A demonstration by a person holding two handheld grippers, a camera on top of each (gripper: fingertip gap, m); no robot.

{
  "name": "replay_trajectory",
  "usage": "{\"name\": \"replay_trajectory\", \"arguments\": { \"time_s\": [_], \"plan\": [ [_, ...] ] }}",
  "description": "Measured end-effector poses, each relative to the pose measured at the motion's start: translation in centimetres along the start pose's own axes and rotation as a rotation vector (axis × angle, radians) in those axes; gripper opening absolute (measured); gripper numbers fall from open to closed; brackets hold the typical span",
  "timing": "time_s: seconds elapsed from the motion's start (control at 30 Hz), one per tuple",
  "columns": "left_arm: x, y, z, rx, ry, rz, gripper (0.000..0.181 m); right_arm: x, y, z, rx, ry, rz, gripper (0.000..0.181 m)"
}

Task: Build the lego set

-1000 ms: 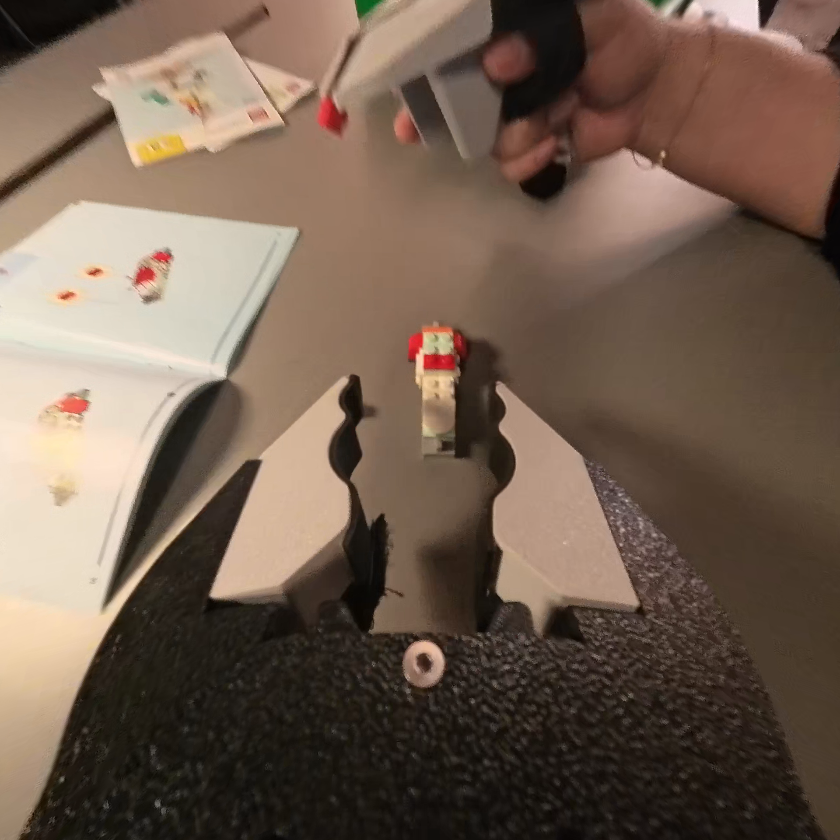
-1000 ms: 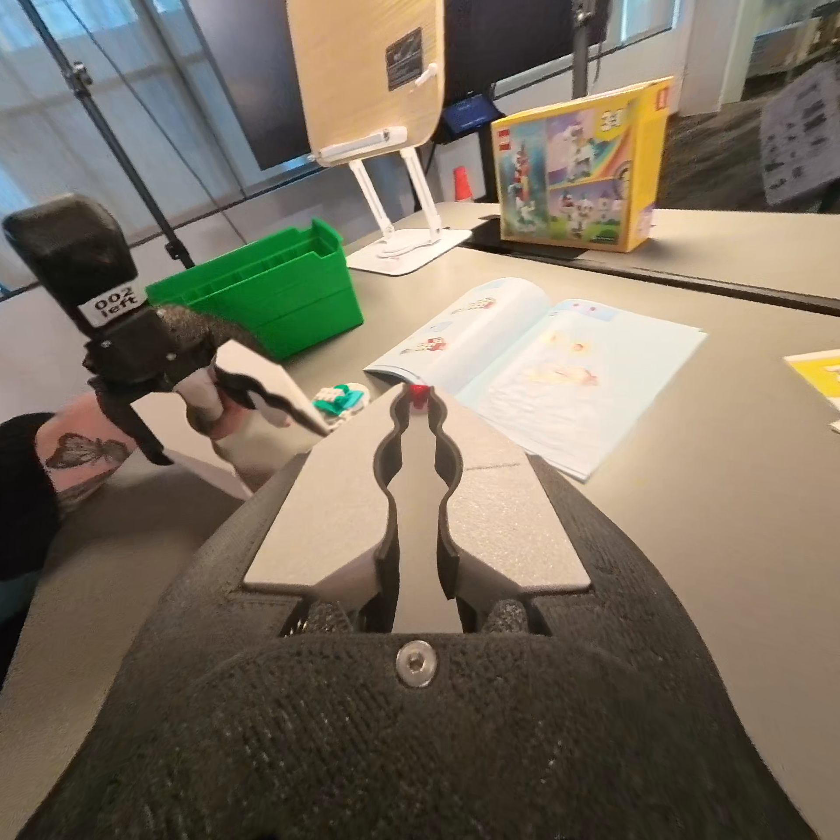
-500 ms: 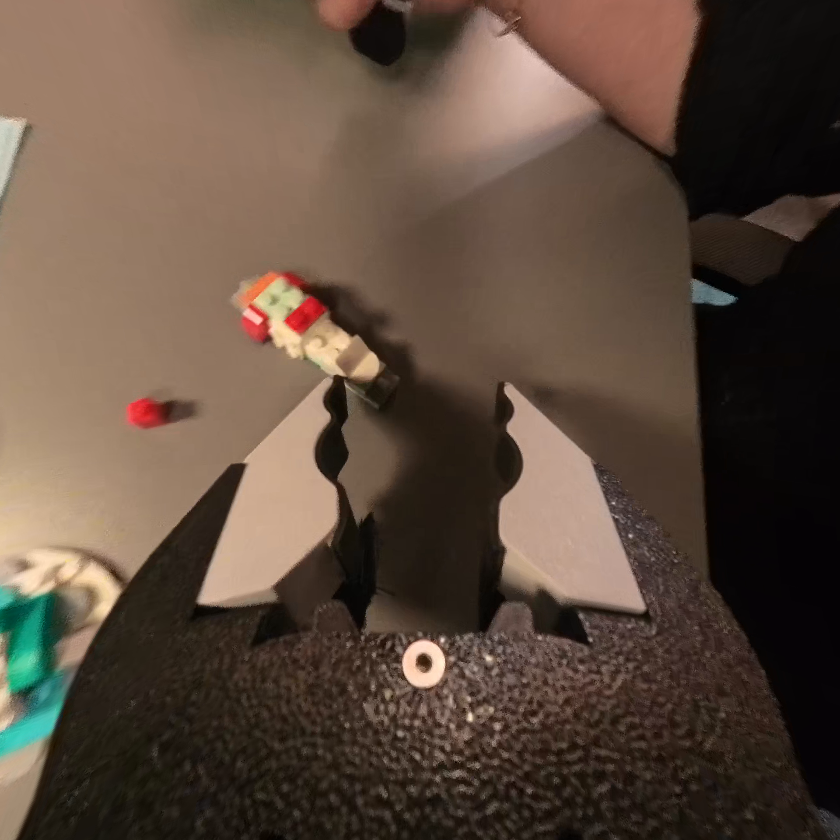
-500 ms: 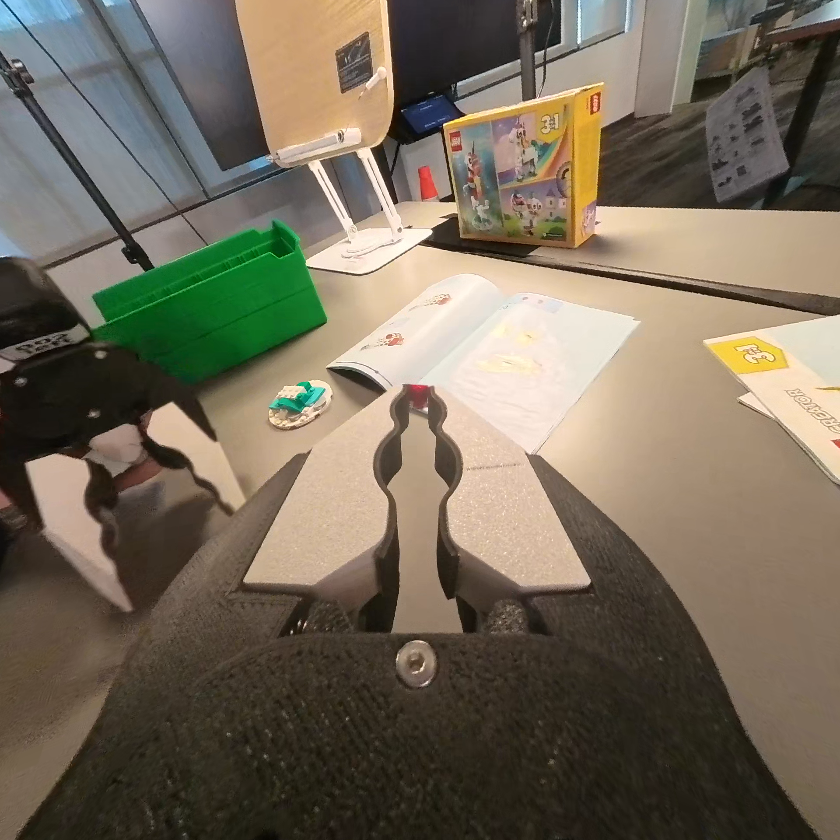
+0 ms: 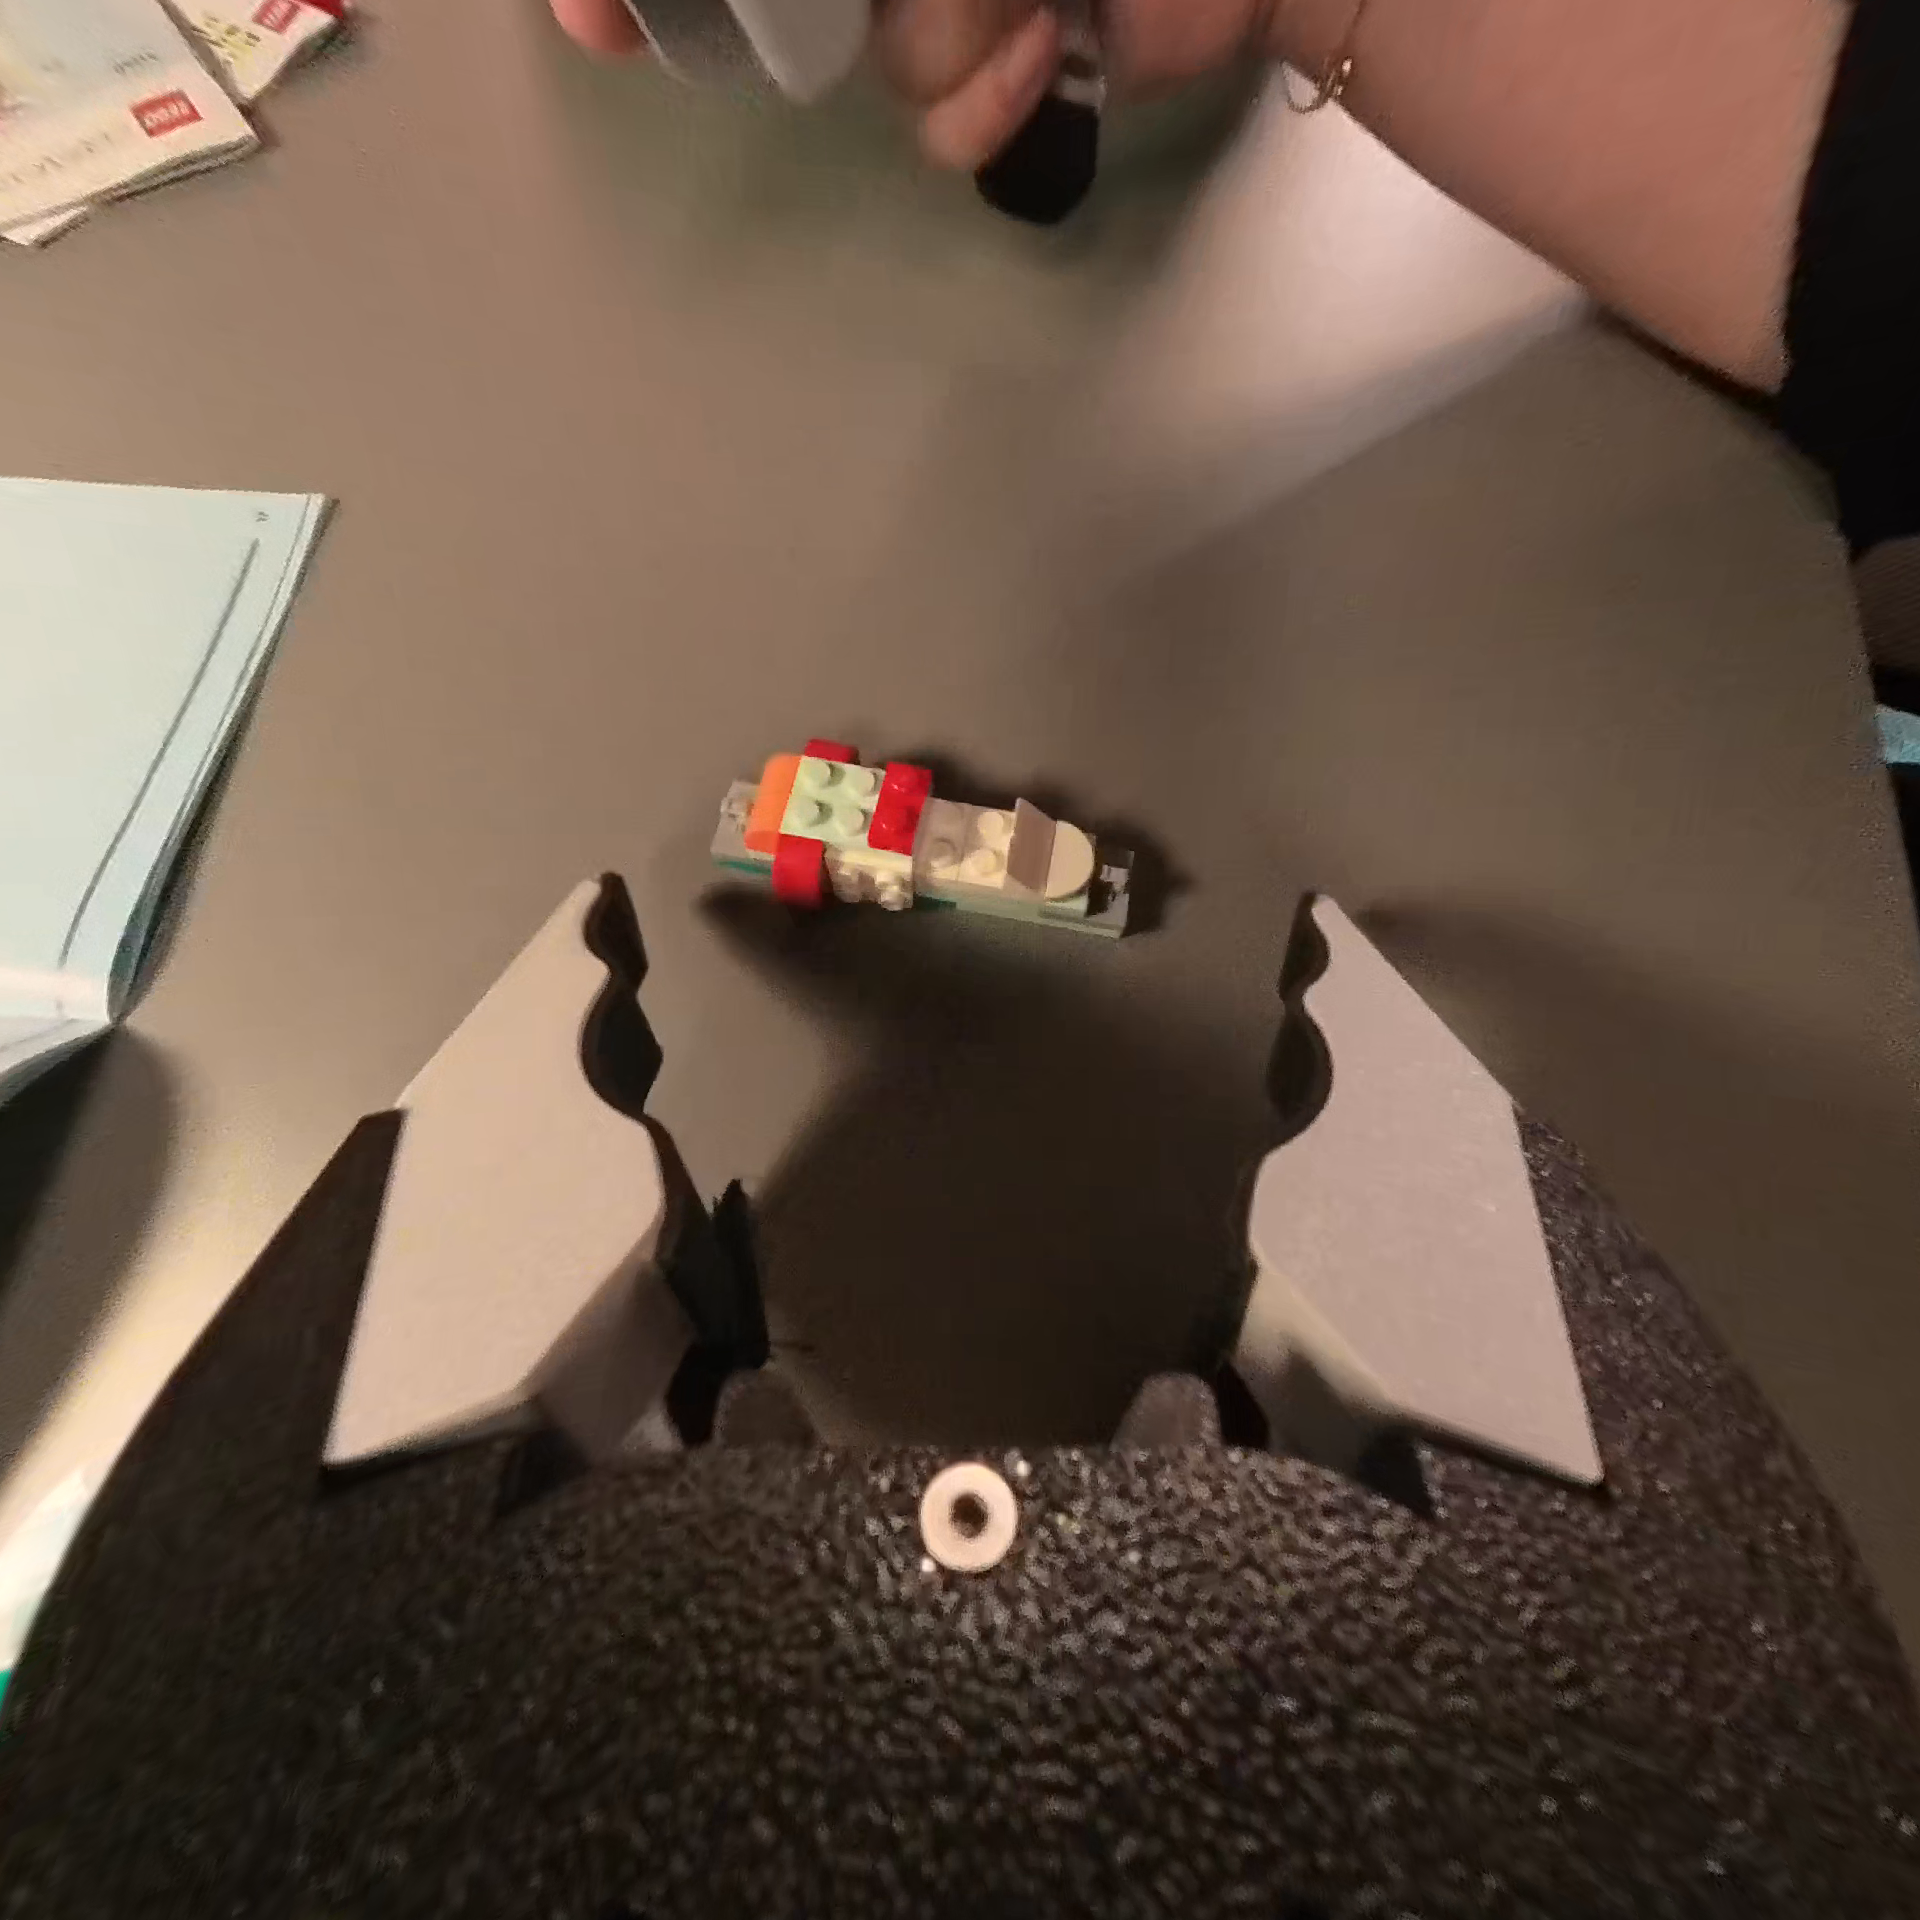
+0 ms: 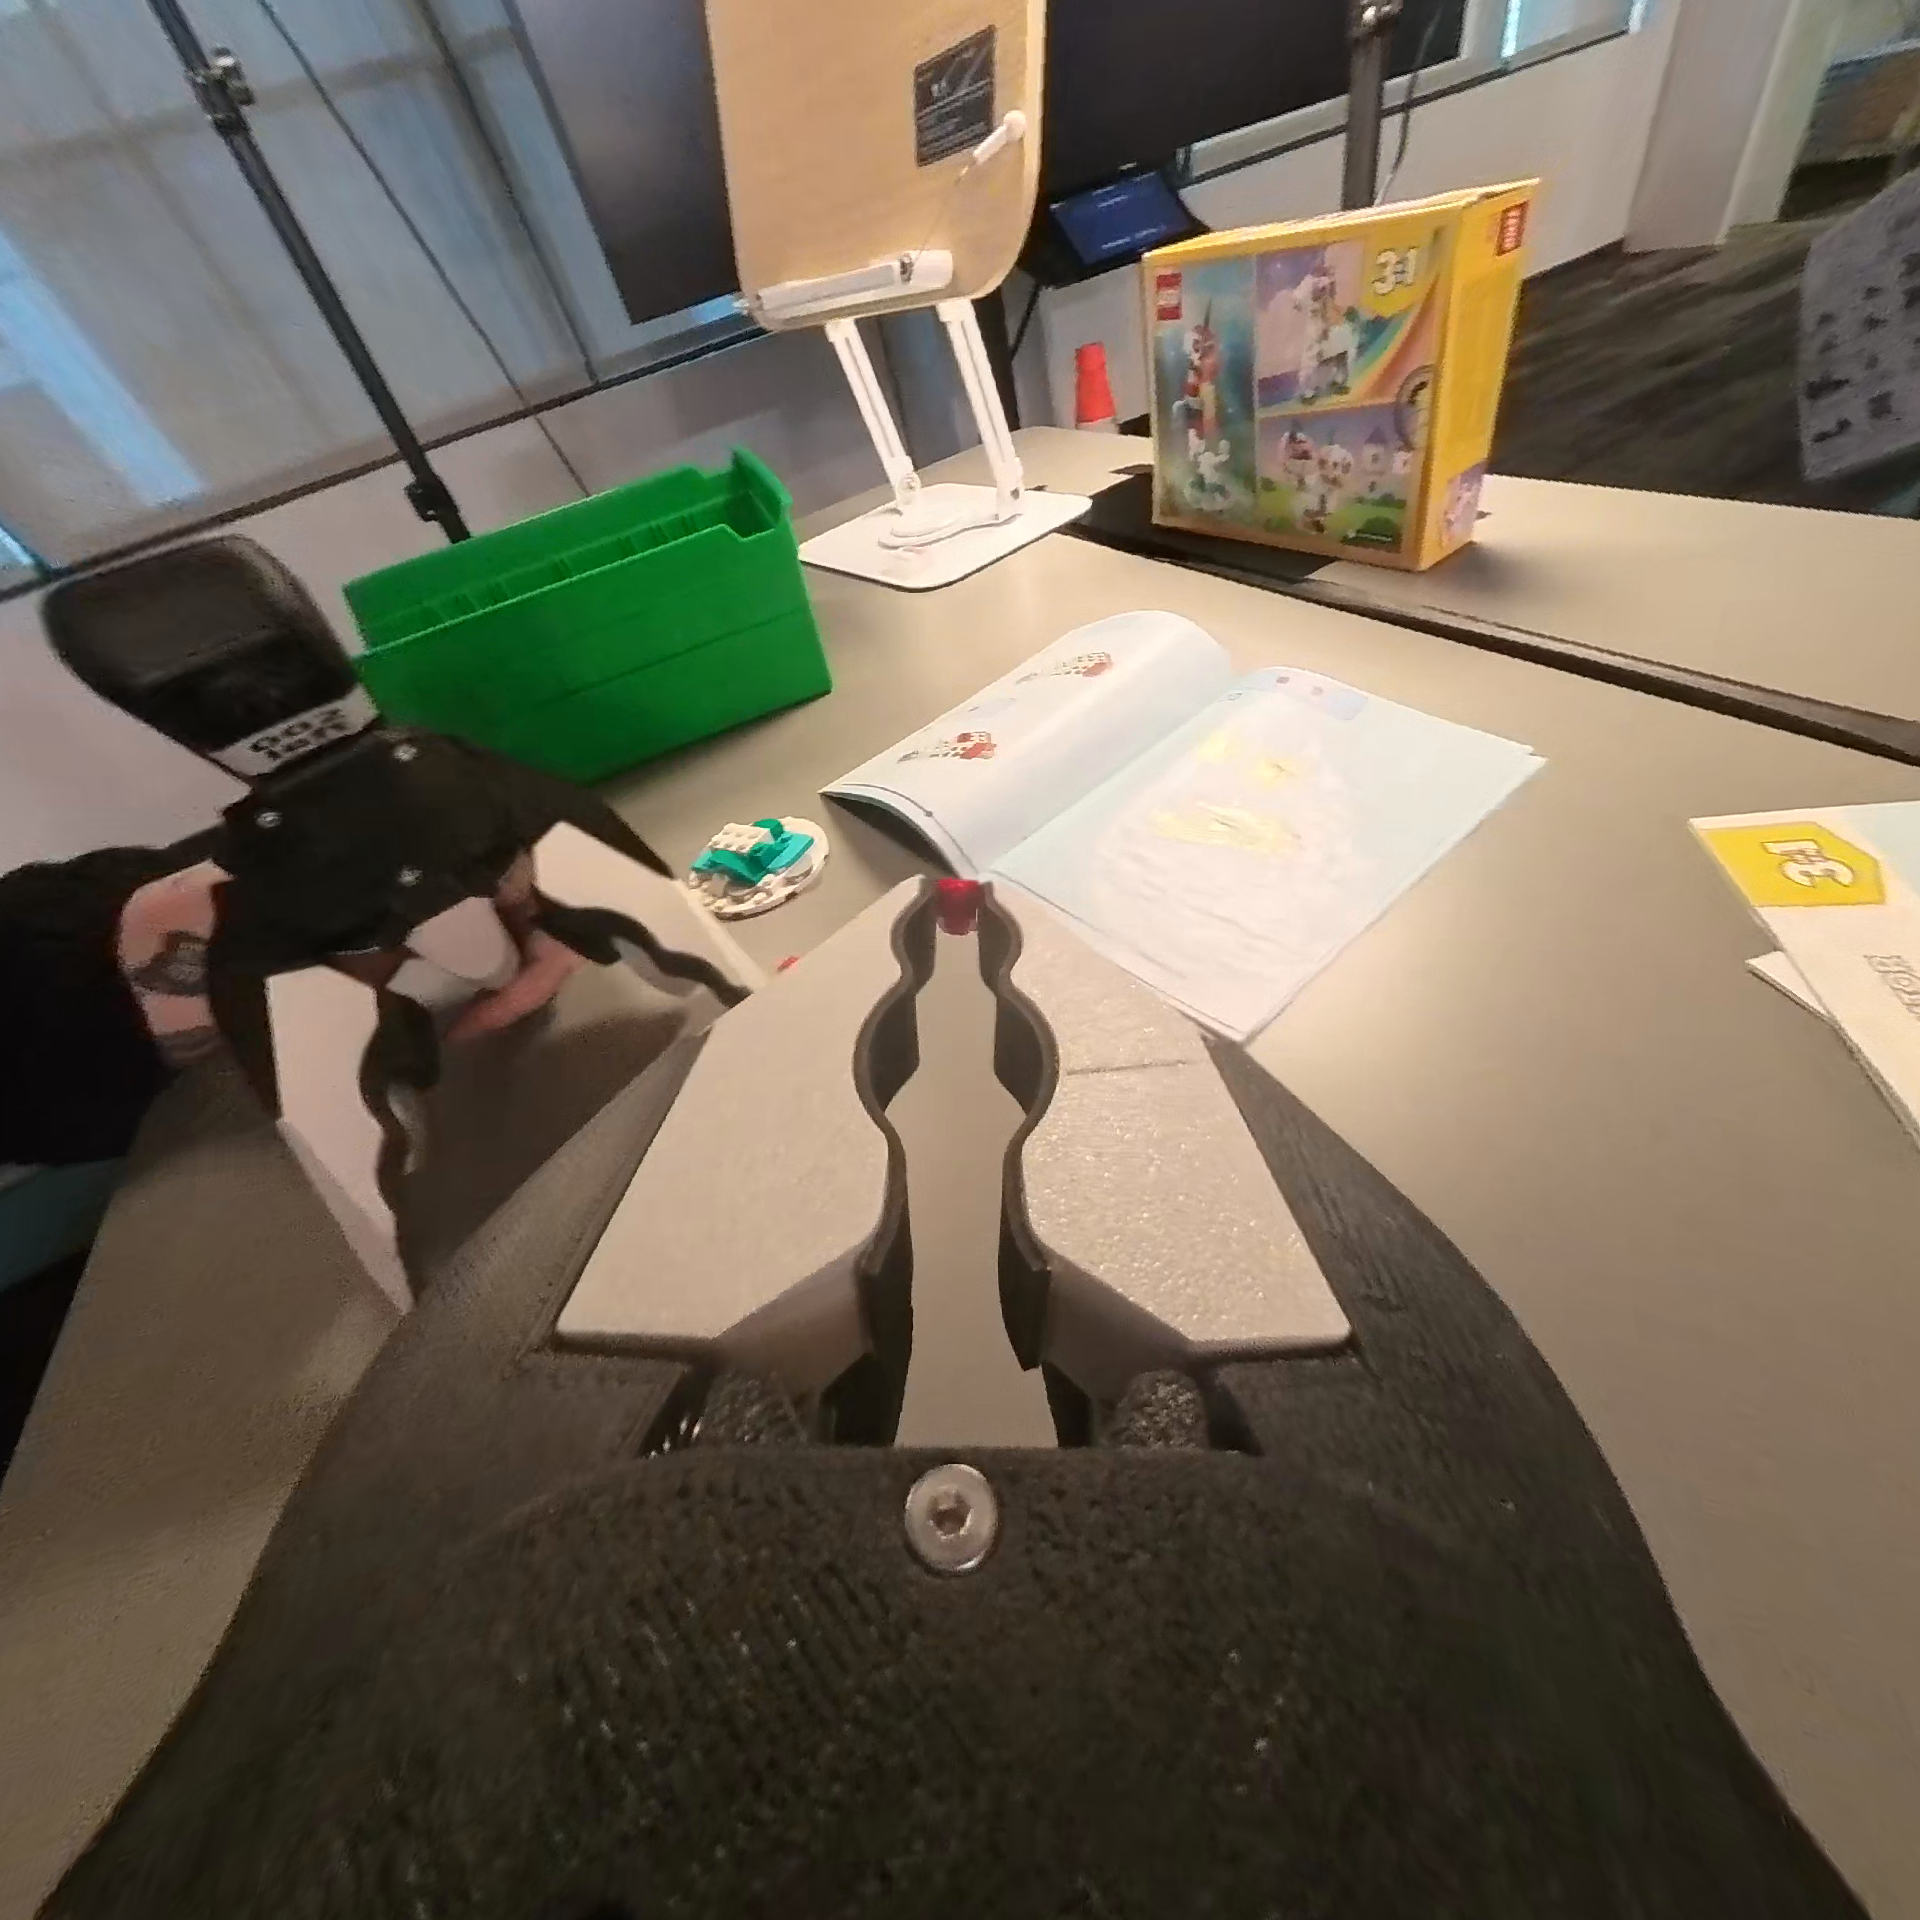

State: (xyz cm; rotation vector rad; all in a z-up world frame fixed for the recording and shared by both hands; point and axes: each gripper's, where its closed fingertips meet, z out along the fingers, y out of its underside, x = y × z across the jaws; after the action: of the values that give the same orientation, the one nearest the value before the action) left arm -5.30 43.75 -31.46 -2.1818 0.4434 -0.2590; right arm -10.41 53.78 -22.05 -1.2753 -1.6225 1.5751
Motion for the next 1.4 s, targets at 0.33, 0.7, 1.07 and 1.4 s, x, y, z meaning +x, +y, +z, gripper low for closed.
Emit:
{"name": "replay_trajectory", "arguments": {
  "time_s": [0.33,0.7,1.07,1.4],
  "plan": [
    [-0.8,-0.9,0.0,0.048,-0.007,0.052,0.097,-7.6,3.9,-0.1,-0.205,-0.383,-0.228,0.006],
    [-0.8,-0.7,0.1,0.036,-0.008,0.075,0.099,-6.6,10.4,-0.5,-0.523,-0.357,-0.370,0.006],
    [-0.7,-1.3,-0.7,0.096,-0.013,0.045,0.096,-6.8,11.1,-0.3,-0.554,-0.360,-0.400,0.006],
    [-0.3,-1.5,-0.7,0.107,0.003,0.030,0.099,-6.5,11.3,-0.2,-0.571,-0.328,-0.415,0.010]
  ]
}}
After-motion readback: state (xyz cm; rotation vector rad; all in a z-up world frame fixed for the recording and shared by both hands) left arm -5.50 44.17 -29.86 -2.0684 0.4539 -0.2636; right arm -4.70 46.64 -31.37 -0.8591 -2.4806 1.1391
